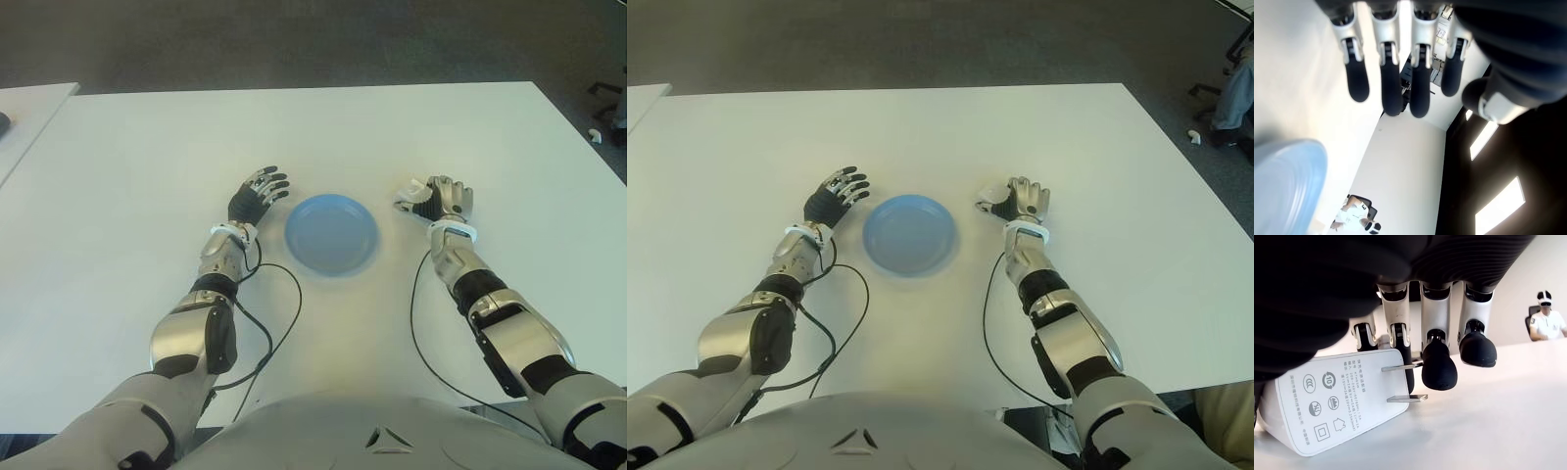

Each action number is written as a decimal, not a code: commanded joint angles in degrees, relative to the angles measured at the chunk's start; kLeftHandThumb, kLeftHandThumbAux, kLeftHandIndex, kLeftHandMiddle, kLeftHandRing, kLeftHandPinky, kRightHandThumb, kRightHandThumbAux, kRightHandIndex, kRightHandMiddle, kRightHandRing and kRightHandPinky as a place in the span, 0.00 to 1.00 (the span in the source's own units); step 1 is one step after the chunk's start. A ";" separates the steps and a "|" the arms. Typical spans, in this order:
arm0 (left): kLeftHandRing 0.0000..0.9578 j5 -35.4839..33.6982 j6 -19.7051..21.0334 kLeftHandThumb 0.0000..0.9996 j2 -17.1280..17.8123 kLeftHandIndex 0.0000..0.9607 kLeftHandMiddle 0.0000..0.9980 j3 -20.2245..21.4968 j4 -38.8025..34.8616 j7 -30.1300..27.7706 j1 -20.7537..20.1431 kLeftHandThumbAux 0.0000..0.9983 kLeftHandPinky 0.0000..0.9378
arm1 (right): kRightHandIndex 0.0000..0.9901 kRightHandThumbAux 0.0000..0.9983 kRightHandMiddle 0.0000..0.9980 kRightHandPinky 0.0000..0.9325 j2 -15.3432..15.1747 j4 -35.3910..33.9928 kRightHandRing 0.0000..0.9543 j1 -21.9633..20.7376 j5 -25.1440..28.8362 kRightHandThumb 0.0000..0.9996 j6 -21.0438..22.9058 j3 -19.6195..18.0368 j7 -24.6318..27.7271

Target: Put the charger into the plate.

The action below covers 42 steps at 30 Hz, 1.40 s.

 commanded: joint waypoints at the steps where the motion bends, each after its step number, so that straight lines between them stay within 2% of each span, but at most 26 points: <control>1: 0.38 0.39 0.96 0.00 -0.37 0.31 0.38 0.01 0.46 1.24 1.70 0.51 0.37 | 0.41 0.68 0.52 0.88 -0.35 0.75 0.82 2.65 0.91 0.85 -1.46 -0.35 -0.66; 8: 0.38 0.36 1.01 0.00 -0.34 0.31 0.37 0.00 0.59 0.90 1.72 0.52 0.37 | 0.40 0.68 0.52 0.89 -1.90 -4.28 0.84 1.72 1.14 0.85 -2.07 -1.76 -1.44; 17: 0.38 0.08 1.66 0.00 -0.34 0.31 0.37 0.32 0.95 0.97 1.47 0.53 0.37 | 0.40 0.68 0.52 0.89 -4.19 -25.43 0.85 4.23 -1.80 0.85 3.39 -3.44 3.49; 19: 0.38 -0.06 1.95 0.00 -0.35 0.31 0.37 0.49 1.14 1.08 1.32 0.53 0.37 | 0.41 0.68 0.52 0.88 -4.08 -32.17 0.85 5.28 -2.66 0.85 4.39 -3.59 4.97; 22: 0.38 -0.37 2.41 0.00 -0.41 0.31 0.37 0.77 1.32 1.00 1.17 0.53 0.37 | 0.41 0.68 0.52 0.88 -3.50 -37.34 0.85 6.10 -3.72 0.85 5.24 -3.42 6.41; 30: 0.38 -1.31 3.87 0.00 -0.74 0.30 0.37 2.03 1.59 0.89 0.88 0.53 0.37 | 0.41 0.68 0.52 0.86 -0.61 -42.61 0.85 5.79 -5.94 0.85 6.16 -1.97 10.59; 42: 0.38 -1.59 4.69 0.00 -1.22 0.31 0.37 2.60 1.51 2.12 0.66 0.54 0.38 | 0.41 0.68 0.52 0.86 1.64 -43.38 0.85 6.71 -5.92 0.85 1.18 0.63 15.11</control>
